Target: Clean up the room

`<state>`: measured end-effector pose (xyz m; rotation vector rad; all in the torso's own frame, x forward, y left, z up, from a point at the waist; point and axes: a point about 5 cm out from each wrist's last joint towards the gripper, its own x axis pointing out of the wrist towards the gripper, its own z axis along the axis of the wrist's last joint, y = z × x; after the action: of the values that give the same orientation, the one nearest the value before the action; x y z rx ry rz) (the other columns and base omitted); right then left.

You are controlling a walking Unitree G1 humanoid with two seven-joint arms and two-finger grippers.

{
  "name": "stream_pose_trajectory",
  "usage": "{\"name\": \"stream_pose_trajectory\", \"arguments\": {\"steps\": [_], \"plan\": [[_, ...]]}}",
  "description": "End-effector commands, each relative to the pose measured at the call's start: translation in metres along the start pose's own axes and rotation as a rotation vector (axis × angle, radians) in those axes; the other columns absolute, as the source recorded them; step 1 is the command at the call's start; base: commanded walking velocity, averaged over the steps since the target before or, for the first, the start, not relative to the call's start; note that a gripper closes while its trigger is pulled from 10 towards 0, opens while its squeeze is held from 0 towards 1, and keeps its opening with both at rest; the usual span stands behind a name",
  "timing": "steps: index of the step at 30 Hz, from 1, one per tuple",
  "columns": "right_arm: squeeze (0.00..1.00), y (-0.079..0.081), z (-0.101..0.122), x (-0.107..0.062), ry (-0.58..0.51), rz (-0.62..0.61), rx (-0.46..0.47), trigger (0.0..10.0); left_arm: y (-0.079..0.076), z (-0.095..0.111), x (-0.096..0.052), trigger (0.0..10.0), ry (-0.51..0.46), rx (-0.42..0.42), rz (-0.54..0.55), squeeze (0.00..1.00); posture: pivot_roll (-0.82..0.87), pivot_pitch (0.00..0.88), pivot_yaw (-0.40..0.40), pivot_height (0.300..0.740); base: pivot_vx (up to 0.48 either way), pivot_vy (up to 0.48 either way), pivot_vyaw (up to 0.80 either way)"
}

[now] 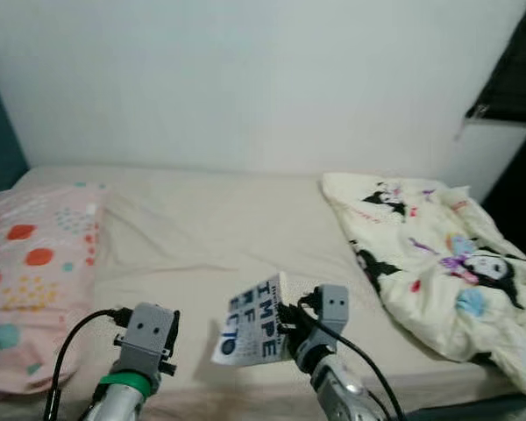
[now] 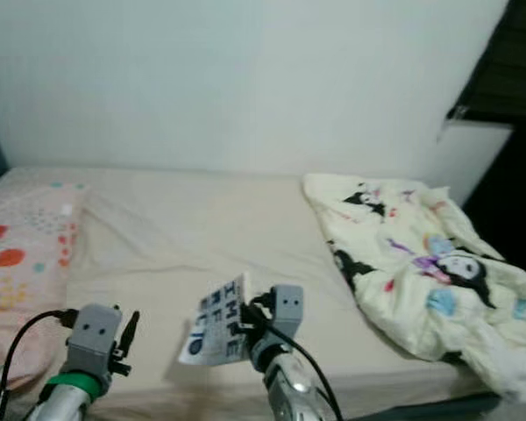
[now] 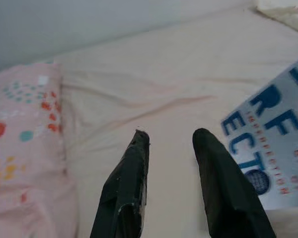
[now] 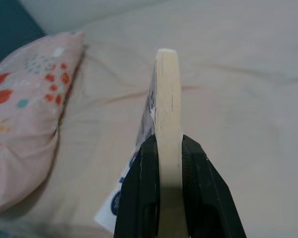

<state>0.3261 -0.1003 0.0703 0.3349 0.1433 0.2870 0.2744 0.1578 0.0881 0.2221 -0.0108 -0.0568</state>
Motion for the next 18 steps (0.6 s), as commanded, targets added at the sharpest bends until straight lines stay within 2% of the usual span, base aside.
{"name": "stream_pose_trajectory", "arguments": {"steps": [1, 18], "plan": [[0.00, -0.0015, 0.0032, 0.0002, -0.019, -0.003, 0.013, 10.0, -0.0008, -0.0047, -0.0026, 10.0, 0.026, 0.004, -0.008, 0.00, 0.09, 0.040, -0.041, 0.740, 0.000, 0.480, 0.00], [0.00, -0.0034, -0.0011, -0.0021, -0.021, -0.032, 0.045, 10.0, 0.0009, -0.0043, 0.0000, 10.0, 0.038, -0.006, -0.007, 0.00, 0.10, 0.038, -0.025, 0.740, 0.000, 0.475, 0.00]]}}
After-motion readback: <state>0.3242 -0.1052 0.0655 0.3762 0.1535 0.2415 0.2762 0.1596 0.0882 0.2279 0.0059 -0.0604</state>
